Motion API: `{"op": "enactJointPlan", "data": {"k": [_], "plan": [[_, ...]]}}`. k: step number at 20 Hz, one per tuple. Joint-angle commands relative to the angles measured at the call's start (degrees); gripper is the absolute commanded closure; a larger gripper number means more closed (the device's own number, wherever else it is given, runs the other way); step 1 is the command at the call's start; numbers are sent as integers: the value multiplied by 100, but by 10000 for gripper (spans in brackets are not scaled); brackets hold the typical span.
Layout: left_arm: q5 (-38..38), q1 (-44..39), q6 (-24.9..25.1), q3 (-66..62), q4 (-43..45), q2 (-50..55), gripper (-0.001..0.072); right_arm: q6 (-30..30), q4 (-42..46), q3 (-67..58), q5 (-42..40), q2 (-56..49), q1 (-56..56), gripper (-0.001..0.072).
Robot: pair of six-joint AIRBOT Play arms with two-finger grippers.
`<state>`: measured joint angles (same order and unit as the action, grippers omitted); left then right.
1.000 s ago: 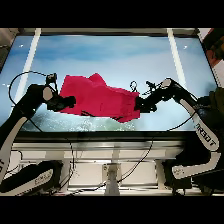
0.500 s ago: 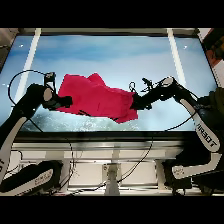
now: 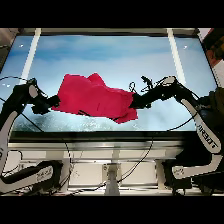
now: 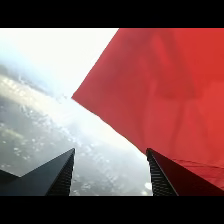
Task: Fold the clothes and pants, and hang the long-sleeved shirts on hangers.
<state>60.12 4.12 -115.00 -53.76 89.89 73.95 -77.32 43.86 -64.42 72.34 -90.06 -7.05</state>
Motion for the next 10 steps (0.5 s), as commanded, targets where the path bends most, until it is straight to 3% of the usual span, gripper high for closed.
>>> {"op": "enactJointPlan", "data": {"k": [1,6,10], "plan": [[116,544,378,2,-975,258,228,57,-2,-4,-39,2,2,695],[-560,562,334,155,-1119,278,228,57,9,-4,-181,2,2,695],[-654,562,251,369,-1158,496,228,57,13,-4,-181,2,2,695]]}}
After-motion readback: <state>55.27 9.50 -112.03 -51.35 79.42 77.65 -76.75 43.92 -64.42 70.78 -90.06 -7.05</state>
